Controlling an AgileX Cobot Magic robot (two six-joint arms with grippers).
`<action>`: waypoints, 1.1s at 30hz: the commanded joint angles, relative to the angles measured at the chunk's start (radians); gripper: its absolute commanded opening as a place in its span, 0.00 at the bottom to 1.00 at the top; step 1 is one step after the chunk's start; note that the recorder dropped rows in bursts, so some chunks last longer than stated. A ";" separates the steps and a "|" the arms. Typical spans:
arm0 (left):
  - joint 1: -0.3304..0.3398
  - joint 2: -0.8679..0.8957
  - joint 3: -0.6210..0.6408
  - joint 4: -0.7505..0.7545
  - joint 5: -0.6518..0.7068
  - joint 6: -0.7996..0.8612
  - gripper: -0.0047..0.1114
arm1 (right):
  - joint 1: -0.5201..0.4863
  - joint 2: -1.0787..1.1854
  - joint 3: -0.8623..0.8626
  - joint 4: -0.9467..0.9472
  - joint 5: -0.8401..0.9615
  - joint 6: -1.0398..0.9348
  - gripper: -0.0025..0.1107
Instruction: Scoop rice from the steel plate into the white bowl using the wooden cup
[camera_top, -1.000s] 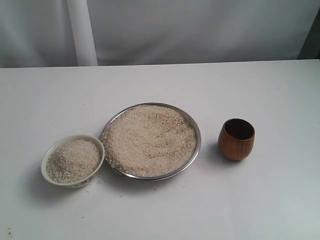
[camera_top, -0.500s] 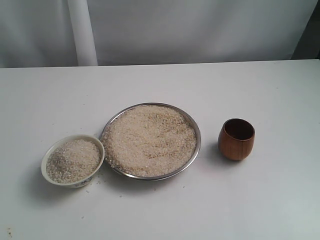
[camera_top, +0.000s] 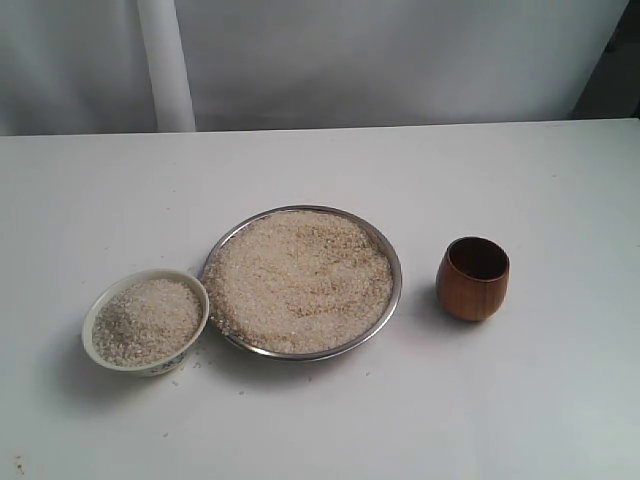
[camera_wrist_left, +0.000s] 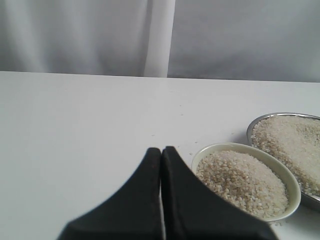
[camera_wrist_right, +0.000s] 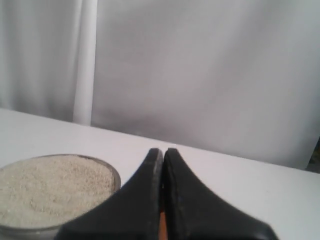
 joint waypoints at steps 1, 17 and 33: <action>-0.004 -0.003 -0.003 -0.005 -0.006 -0.002 0.04 | -0.008 -0.003 0.004 -0.028 0.140 0.021 0.02; -0.004 -0.003 -0.003 -0.005 -0.006 -0.002 0.04 | -0.008 -0.003 0.004 -0.019 0.177 0.024 0.02; -0.004 -0.003 -0.003 -0.005 -0.006 -0.002 0.04 | -0.008 -0.003 0.004 -0.019 0.177 0.024 0.02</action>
